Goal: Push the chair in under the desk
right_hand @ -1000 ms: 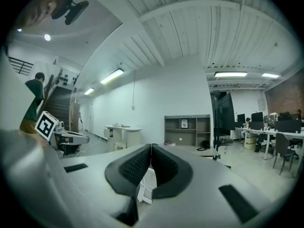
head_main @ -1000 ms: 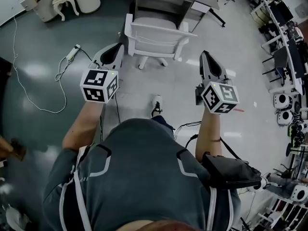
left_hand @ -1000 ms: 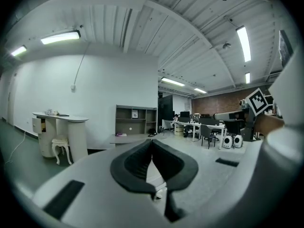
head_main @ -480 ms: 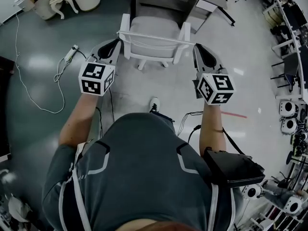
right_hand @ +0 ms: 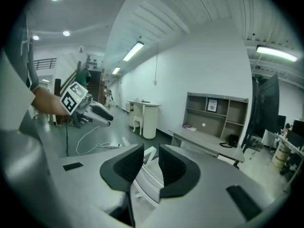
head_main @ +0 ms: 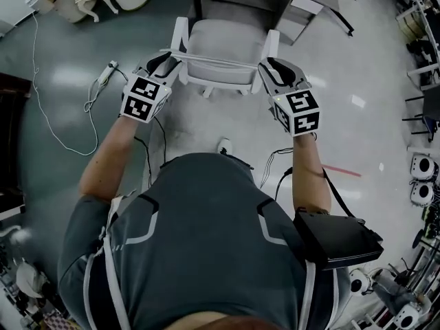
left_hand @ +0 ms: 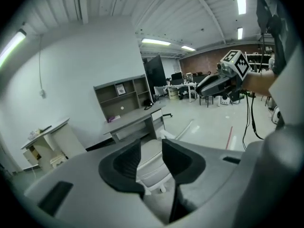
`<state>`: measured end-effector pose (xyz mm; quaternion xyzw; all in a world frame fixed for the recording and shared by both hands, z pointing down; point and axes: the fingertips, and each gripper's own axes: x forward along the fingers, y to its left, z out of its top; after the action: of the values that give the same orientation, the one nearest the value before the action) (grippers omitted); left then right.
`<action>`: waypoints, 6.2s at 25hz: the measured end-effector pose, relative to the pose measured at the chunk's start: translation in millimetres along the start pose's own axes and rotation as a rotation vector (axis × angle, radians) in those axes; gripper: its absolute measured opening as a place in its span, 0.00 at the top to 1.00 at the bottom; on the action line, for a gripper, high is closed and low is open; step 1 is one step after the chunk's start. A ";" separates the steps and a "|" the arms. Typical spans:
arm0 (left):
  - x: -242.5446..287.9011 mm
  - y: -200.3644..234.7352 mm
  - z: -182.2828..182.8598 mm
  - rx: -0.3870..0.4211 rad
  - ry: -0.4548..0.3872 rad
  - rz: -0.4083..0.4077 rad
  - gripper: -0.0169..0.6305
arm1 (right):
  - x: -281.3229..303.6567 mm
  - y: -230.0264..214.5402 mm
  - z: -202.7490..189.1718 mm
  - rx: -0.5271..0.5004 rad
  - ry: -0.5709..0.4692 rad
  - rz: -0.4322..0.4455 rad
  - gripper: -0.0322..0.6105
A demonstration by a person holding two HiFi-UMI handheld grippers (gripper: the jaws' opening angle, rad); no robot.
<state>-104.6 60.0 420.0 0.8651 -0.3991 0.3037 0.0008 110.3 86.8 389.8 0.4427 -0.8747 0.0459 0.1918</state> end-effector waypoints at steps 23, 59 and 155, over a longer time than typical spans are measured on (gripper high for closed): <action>148.0 33.7 -122.3 0.539 0.485 -0.192 0.61 | 146.7 6.5 -147.3 -0.429 0.531 0.216 0.60; 214.1 55.8 -126.5 0.773 0.491 -0.472 0.80 | 209.0 -21.4 -158.3 -0.437 0.654 0.270 0.74; 457.6 142.7 -11.9 0.685 0.546 -0.607 0.74 | 343.0 -277.5 -136.3 -0.318 0.823 0.305 0.72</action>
<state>17.9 -350.1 636.0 0.7821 0.0060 0.6166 -0.0899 186.9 -306.2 619.7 0.2190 -0.7773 0.1108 0.5792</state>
